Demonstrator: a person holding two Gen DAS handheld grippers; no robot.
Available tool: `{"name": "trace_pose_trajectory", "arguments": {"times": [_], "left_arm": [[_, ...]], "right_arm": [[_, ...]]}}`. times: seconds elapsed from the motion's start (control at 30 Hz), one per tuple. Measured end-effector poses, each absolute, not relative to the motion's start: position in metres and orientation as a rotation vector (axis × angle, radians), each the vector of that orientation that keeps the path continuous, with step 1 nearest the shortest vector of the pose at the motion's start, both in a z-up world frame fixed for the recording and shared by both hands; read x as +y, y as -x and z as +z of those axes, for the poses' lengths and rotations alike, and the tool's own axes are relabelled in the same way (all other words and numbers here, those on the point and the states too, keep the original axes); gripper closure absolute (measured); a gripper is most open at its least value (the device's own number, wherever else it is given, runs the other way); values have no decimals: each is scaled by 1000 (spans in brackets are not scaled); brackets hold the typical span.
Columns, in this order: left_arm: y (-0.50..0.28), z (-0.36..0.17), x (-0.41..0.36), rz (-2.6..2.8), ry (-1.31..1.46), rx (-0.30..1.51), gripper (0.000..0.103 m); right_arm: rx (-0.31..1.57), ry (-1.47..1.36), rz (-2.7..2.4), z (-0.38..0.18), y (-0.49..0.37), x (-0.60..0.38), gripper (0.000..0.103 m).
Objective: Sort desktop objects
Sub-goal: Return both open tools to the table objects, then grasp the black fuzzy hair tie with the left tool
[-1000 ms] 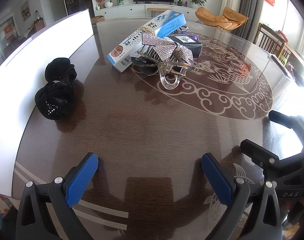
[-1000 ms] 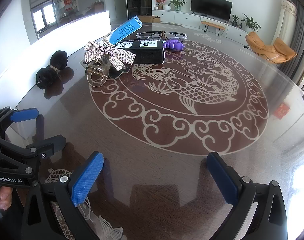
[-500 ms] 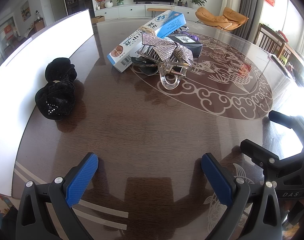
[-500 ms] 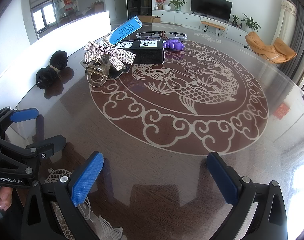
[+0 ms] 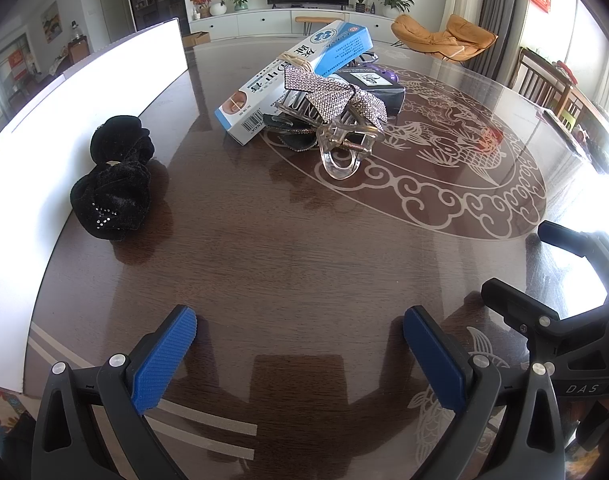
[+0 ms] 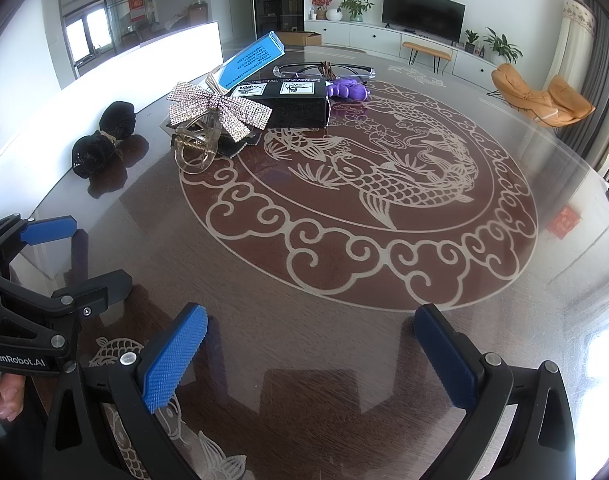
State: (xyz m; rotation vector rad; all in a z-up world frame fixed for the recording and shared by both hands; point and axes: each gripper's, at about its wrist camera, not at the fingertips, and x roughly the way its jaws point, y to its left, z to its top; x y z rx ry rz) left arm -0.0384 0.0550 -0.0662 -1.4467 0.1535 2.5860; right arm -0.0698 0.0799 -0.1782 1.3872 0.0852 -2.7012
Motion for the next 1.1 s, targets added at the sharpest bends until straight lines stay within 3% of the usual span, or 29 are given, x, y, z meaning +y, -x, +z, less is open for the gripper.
{"name": "trace_pose_trajectory", "arguments": {"times": [0.7,0.83,1.1], "left_arm": [[36,-63,52,2605,1497,163,0],[37,-41,37,2794,1375,138,0],[123,-33,-11,2986,1401,24,0]], "right_arm": [[85,-1387,-2701,-178,70,80,0],[85,-1387,-2701,-178,70,80,0],[85,-1387,-2701,-178,70,80,0]]}}
